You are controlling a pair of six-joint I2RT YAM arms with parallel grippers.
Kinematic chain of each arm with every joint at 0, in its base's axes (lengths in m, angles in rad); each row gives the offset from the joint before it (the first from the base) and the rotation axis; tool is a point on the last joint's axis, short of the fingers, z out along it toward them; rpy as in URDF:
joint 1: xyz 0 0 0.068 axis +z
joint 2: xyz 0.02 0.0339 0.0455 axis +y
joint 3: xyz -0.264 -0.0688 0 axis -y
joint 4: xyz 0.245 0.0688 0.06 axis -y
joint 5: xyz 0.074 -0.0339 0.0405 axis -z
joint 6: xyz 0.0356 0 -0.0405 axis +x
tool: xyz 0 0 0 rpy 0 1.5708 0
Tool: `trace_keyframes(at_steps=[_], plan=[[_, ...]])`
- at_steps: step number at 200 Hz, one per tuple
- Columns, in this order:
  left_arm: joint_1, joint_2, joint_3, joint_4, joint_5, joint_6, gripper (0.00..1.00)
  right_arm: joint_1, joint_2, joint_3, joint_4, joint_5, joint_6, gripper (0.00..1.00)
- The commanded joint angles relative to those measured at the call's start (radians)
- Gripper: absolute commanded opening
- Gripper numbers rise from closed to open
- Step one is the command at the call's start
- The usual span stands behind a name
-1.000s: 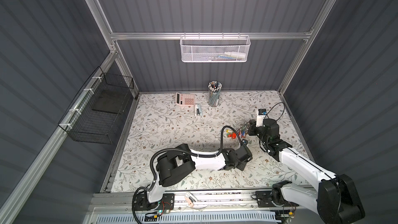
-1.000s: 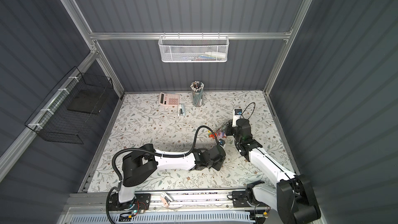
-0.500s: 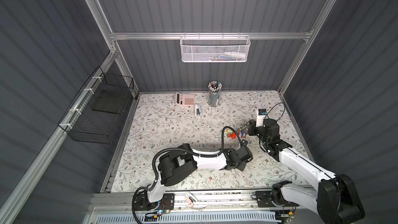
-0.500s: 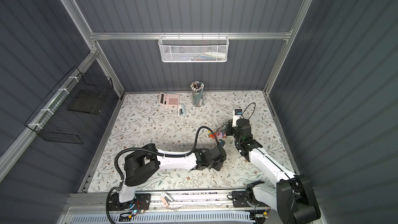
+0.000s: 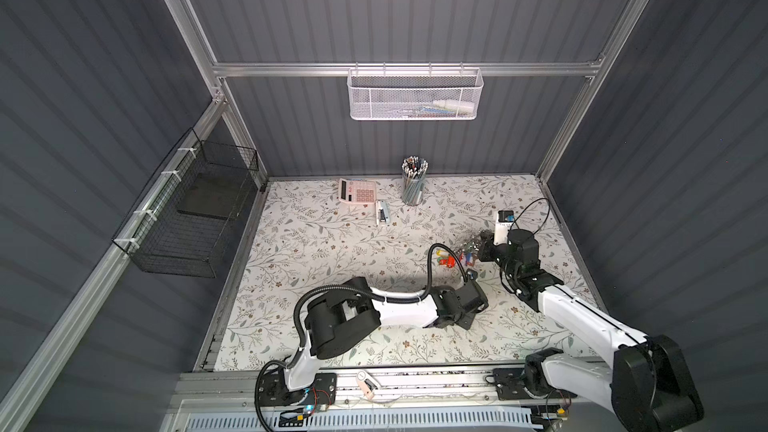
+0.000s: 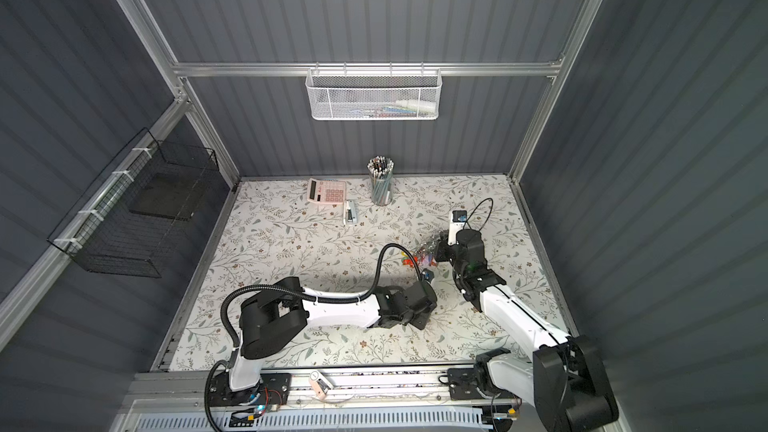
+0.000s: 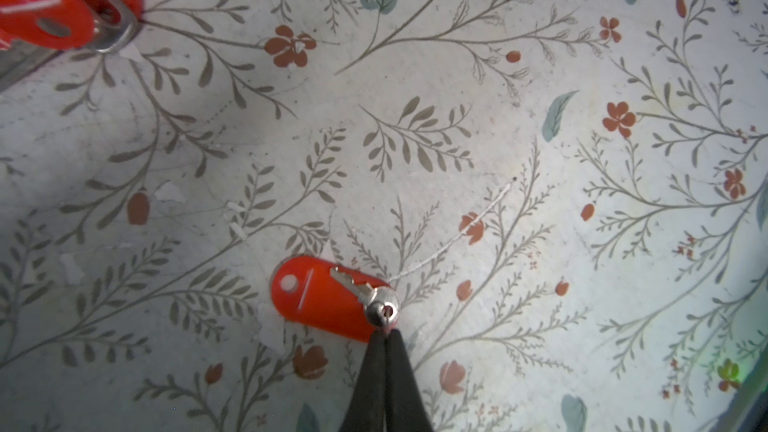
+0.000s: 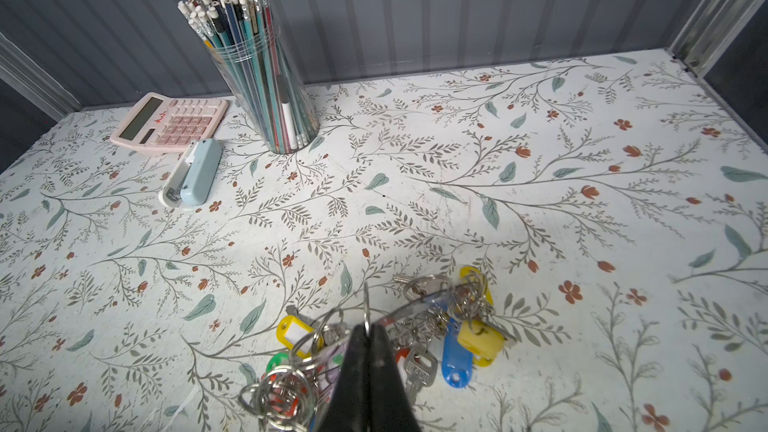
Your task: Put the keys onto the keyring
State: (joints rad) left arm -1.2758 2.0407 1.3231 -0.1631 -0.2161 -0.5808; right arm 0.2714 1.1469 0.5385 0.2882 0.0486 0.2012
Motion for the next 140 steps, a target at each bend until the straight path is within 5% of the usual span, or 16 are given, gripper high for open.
trace_keyframes(at_steps=[1, 90, 140], plan=[[-0.006, -0.029, -0.008, -0.039, -0.037, -0.009, 0.0, -0.003, -0.018, -0.011, 0.045, -0.007, -0.003, 0.0], [0.102, -0.474, -0.449, 0.232, -0.005, 0.151, 0.0, 0.007, -0.057, -0.052, 0.138, -0.186, 0.009, 0.0], [0.191, -0.786, -0.674, 0.387, -0.023, 0.299, 0.0, 0.113, -0.115, -0.098, 0.168, -0.305, -0.05, 0.0]])
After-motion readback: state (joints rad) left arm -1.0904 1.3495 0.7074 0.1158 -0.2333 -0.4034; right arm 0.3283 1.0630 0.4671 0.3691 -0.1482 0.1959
